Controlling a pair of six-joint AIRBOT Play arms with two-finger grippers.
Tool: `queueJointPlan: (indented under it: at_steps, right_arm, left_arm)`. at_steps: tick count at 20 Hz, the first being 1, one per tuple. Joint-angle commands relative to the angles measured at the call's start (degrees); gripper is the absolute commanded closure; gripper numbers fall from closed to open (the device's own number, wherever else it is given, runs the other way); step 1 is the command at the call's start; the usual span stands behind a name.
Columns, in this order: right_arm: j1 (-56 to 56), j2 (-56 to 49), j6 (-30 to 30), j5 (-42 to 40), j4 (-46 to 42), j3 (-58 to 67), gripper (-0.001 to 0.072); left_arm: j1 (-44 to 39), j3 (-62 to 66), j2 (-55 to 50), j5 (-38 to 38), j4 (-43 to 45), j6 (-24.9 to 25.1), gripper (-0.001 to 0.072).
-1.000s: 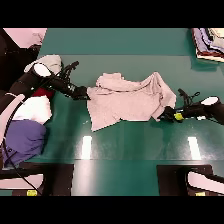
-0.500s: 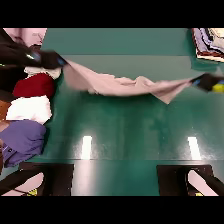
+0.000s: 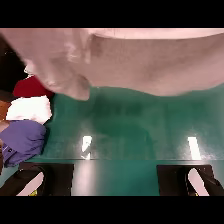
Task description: Fold the shirts.
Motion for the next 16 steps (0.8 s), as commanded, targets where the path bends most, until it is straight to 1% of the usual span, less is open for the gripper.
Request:
queueJointPlan:
  at_steps: [1, 3, 4, 6, 9, 11, 12, 14, 16]
  right_arm:
    - [-4.35, 0.52, 0.17, 4.2, -0.24, 9.42, 0.0698]
    - [-5.9, -2.05, 1.4, 9.11, -0.22, 14.16, 0.0698]
    - [-5.64, -4.24, 3.28, 11.67, -0.17, 16.15, 0.0698]
    - [-3.13, -9.51, 6.93, 16.52, -0.02, 17.86, 0.0698]
    - [4.04, -17.11, 8.24, 20.55, -0.28, 11.02, 0.0698]
    - [9.64, -22.73, 9.16, 22.67, -4.66, 4.68, 0.0698]
    - [12.07, -25.44, 10.62, 23.17, -8.04, 1.86, 0.0698]
    - [15.8, -31.56, 11.74, 22.82, -13.86, -2.84, 0.0698]
    - [17.22, -37.29, 11.85, 20.85, -15.06, -5.51, 0.0698]
  left_arm:
    - [0.07, 8.2, 0.81, -0.87, -5.44, -3.19, 0.0685]
    - [0.07, 6.69, 0.76, -2.1, -5.29, -3.23, 0.0685]
    - [0.07, 3.72, 0.76, -2.6, -4.15, -3.5, 0.0686]
    - [0.07, -6.27, 0.2, -4.28, -2.91, -5.25, 0.0685]
    - [0.07, -21.22, -4.46, -8.26, -0.48, -5.16, 0.0685]
    - [0.07, -28.35, -9.75, -10.14, 3.91, -4.83, 0.0685]
    - [0.07, -30.91, -13.09, -10.49, 5.57, -4.68, 0.0685]
    - [0.07, -33.44, -20.15, -9.73, 6.58, -4.63, 0.0685]
    - [0.07, -33.55, -27.21, -6.56, 6.23, -3.08, 0.0685]
